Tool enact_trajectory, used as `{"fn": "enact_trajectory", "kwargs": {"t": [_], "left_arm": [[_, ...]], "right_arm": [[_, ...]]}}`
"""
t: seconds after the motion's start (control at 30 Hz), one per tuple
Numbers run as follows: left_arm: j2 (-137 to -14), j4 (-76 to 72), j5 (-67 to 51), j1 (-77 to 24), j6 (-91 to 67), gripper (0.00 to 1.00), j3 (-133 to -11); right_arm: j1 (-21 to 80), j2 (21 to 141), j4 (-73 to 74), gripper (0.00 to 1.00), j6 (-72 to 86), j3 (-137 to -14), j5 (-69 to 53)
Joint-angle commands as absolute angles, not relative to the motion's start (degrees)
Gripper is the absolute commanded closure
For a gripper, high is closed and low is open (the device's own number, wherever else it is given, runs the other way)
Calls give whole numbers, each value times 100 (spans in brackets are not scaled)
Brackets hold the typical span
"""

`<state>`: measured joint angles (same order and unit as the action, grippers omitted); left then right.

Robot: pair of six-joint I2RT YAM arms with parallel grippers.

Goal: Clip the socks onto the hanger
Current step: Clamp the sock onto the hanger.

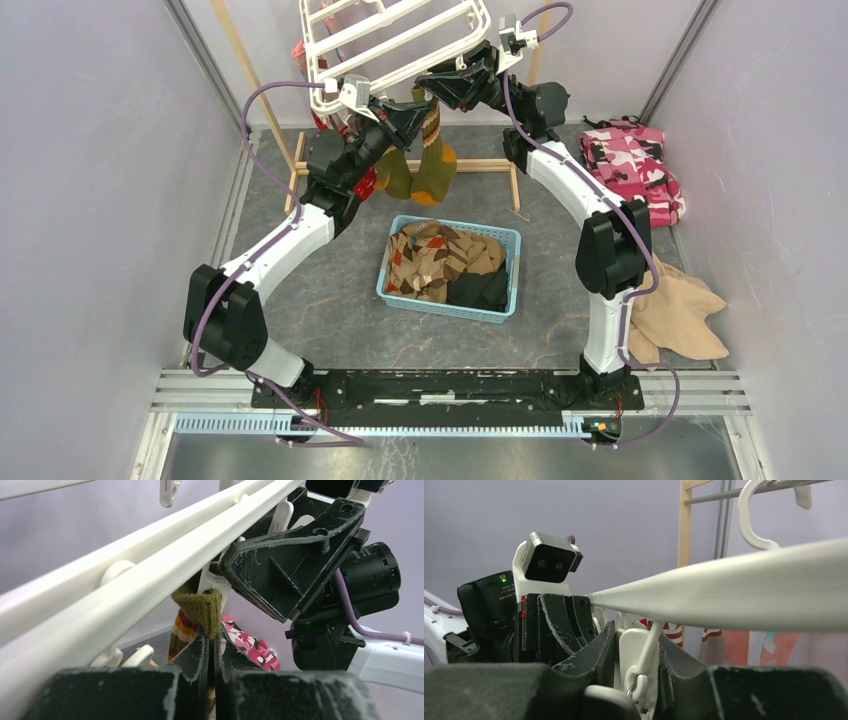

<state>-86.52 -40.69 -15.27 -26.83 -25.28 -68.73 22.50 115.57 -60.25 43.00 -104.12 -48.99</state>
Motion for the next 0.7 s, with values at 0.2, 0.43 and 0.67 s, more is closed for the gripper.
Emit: {"fn": "enact_trajectory", "kwargs": {"t": [0.2,0.43,0.67], "left_arm": [[-8531,-4584,-1728,-2569,-2993,98,-6946],[-8563,-4583,-1713,-2527,-3006,98,-6908],[-8459,-4466,-1550,-2483,-2952,94,-6803]], "right_arm": [[2277,11279,-6106,66,4293,-10420,-4907],[2268,11144,-6178,42,4284,-10253,-4896],[2236,10789,-6258,21,4131,-9736,-4882]]}}
